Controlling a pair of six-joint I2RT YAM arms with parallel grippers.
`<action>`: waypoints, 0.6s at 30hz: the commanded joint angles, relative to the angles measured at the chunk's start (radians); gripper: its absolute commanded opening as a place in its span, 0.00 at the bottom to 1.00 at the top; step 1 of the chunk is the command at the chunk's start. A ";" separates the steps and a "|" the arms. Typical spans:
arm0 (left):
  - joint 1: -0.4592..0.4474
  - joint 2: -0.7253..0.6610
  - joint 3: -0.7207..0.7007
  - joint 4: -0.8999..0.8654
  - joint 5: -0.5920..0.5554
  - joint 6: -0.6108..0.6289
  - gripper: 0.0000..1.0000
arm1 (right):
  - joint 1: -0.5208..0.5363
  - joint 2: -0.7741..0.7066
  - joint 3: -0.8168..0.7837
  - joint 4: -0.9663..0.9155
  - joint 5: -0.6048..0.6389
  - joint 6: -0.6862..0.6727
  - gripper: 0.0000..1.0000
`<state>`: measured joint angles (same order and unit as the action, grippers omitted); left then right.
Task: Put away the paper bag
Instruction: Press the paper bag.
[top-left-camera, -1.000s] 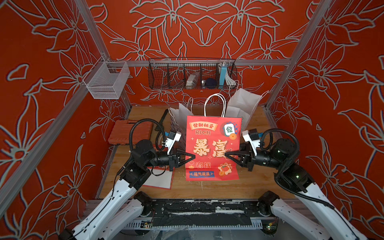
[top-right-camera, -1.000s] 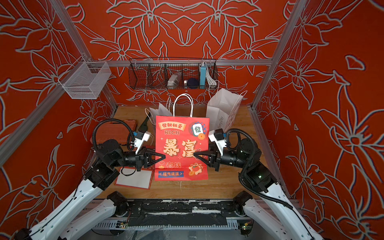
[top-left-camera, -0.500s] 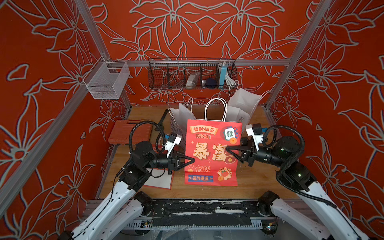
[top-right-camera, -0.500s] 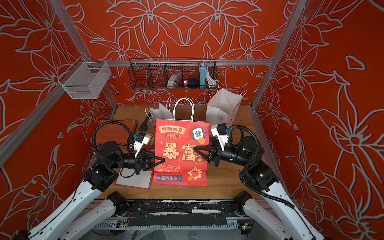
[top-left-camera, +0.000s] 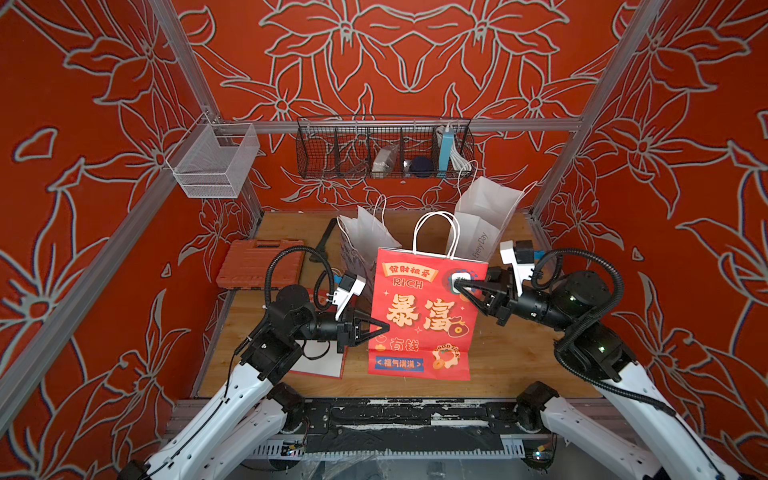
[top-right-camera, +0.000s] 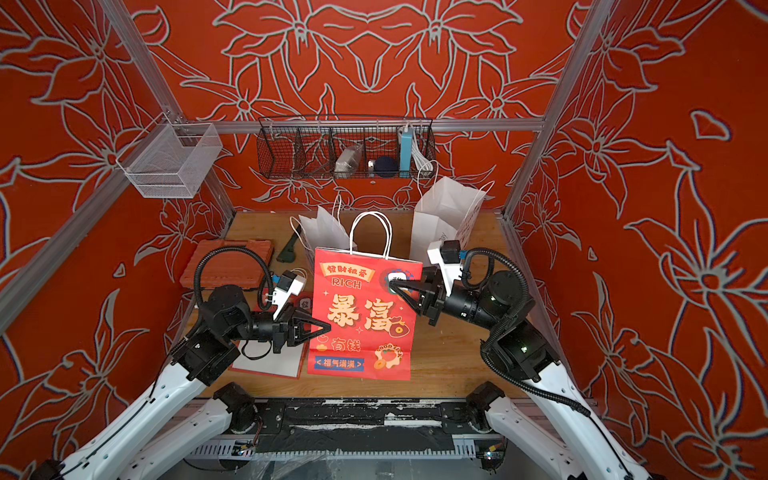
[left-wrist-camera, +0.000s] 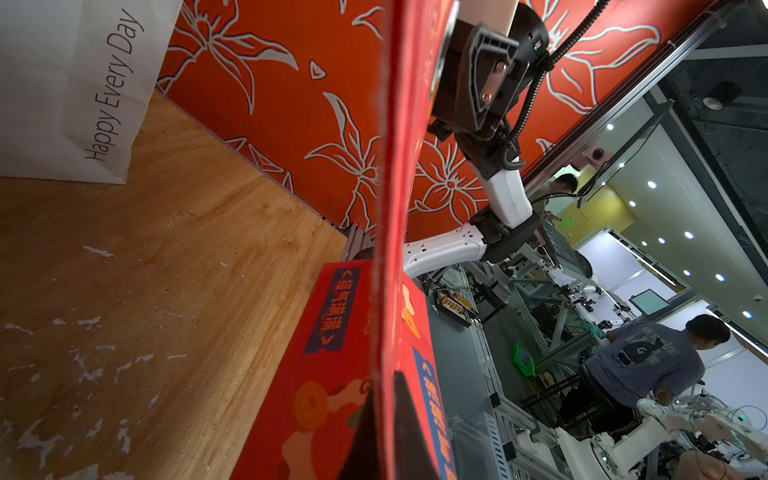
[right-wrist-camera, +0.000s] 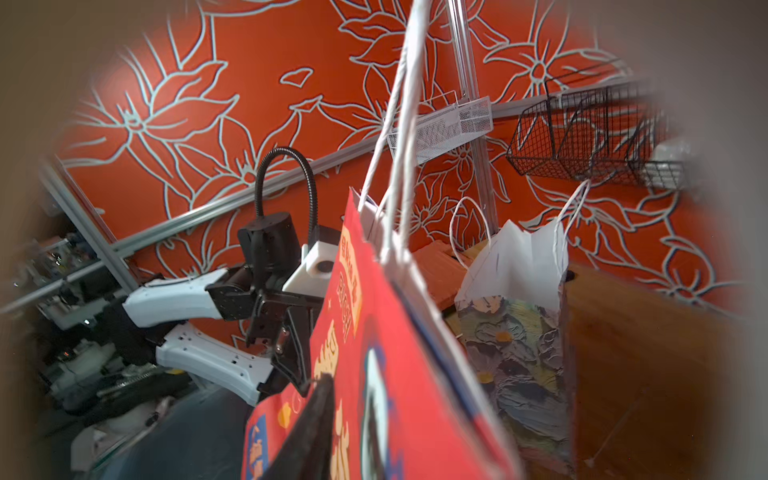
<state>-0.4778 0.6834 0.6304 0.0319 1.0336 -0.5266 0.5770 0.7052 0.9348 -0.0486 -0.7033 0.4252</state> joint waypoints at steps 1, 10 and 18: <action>-0.003 -0.005 -0.002 0.003 0.019 0.018 0.00 | -0.001 -0.001 0.041 0.047 0.033 0.000 0.00; -0.002 -0.014 -0.010 -0.003 0.021 0.022 0.00 | -0.002 -0.014 0.044 0.044 0.044 -0.005 0.09; -0.002 -0.033 0.008 -0.036 -0.068 0.032 0.00 | -0.002 -0.065 0.040 -0.083 0.186 -0.103 0.83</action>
<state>-0.4778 0.6716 0.6250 0.0147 1.0176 -0.5167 0.5774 0.6724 0.9493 -0.0811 -0.6132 0.3817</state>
